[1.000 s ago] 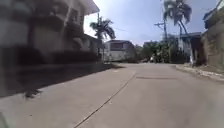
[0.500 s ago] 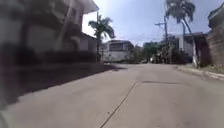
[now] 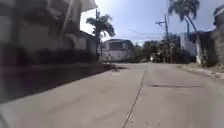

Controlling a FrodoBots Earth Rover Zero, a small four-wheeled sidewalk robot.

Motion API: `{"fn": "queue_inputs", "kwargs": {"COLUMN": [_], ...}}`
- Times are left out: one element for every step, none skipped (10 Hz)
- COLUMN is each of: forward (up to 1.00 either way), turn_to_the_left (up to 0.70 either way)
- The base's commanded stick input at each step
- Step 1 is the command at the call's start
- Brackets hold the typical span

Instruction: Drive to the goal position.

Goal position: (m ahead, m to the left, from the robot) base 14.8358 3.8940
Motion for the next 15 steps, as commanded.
{"fn": "queue_inputs", "kwargs": {"forward": [1.00, 1.00, 1.00, 1.00, 1.00, 1.00, 1.00, 1.00, 1.00, 1.00, 1.00, 1.00, 1.00, 1.00, 1.00], "turn_to_the_left": [0.05, 0.05, 0.05, 0.05, 0.05, 0.05, 0.05, 0.05, 0.05, 0.05, 0.05, 0.05, 0.05, 0.05, 0.05]}}
